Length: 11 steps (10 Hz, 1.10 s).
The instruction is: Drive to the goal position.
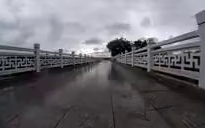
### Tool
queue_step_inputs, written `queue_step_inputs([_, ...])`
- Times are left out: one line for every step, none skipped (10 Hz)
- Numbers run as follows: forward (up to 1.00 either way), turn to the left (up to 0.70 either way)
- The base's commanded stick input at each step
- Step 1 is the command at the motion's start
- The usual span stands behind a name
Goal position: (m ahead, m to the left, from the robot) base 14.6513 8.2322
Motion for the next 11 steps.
queue_step_inputs([0.45, 0.00])
queue_step_inputs([0.45, 0.00])
queue_step_inputs([0.45, 0.00])
queue_step_inputs([0.45, 0.00])
queue_step_inputs([0.45, 0.00])
queue_step_inputs([0.45, 0.00])
queue_step_inputs([0.45, 0.00])
queue_step_inputs([0.45, 0.00])
queue_step_inputs([0.45, 0.00])
queue_step_inputs([0.45, 0.00])
queue_step_inputs([0.45, 0.00])
